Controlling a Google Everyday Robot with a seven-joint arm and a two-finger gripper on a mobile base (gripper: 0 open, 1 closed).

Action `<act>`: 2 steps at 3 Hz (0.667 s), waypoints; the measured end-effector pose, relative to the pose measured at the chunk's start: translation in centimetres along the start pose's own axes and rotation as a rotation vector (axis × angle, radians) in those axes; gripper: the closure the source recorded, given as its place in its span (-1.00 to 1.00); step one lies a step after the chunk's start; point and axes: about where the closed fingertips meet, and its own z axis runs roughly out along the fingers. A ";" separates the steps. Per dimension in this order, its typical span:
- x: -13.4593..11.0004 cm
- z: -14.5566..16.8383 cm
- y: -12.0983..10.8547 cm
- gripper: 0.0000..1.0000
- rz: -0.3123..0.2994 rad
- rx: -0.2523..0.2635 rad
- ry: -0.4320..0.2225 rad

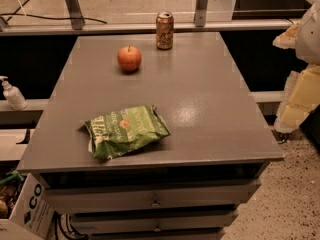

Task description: Move apple near green jalapeno chip bag

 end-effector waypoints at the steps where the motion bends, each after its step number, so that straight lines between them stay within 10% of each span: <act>1: -1.7 2.3 -2.1 -1.00 -0.018 -0.025 -0.084; 2: -5.6 7.7 -6.3 -1.00 -0.036 -0.095 -0.264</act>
Offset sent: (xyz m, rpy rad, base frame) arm 0.1702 0.0851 -0.0797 0.4709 0.0469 0.2128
